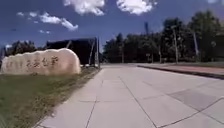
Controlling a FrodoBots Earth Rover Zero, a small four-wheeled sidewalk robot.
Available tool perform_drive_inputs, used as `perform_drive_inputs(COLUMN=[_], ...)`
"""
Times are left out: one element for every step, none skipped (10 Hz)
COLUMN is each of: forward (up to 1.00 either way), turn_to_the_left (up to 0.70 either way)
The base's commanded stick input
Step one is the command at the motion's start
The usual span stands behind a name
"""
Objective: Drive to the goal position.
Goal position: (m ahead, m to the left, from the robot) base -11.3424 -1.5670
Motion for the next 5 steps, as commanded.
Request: perform_drive_inputs(forward=[0.50, 0.50, 0.50, 0.50, 0.50], turn_to_the_left=[-0.50, -0.50, -0.50, -0.50, -0.50])
